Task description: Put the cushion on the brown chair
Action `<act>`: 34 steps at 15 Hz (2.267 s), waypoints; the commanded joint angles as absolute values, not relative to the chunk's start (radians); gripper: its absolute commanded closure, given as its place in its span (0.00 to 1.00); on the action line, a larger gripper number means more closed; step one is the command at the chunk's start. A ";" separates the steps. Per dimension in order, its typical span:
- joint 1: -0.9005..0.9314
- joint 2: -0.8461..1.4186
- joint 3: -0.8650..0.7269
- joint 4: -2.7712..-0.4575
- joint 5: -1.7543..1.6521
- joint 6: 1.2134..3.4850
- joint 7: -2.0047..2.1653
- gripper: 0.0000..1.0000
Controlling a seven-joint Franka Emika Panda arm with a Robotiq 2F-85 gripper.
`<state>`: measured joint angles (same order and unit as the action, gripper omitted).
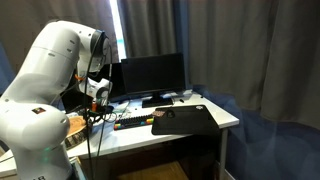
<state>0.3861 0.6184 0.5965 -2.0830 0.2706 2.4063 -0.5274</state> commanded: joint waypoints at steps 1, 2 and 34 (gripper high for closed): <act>0.347 0.572 0.630 -2.119 0.273 2.424 -0.497 0.91; 0.339 0.558 0.635 -2.129 0.276 2.422 -0.492 0.96; 0.384 -0.352 0.415 -2.629 0.812 2.598 -0.151 0.97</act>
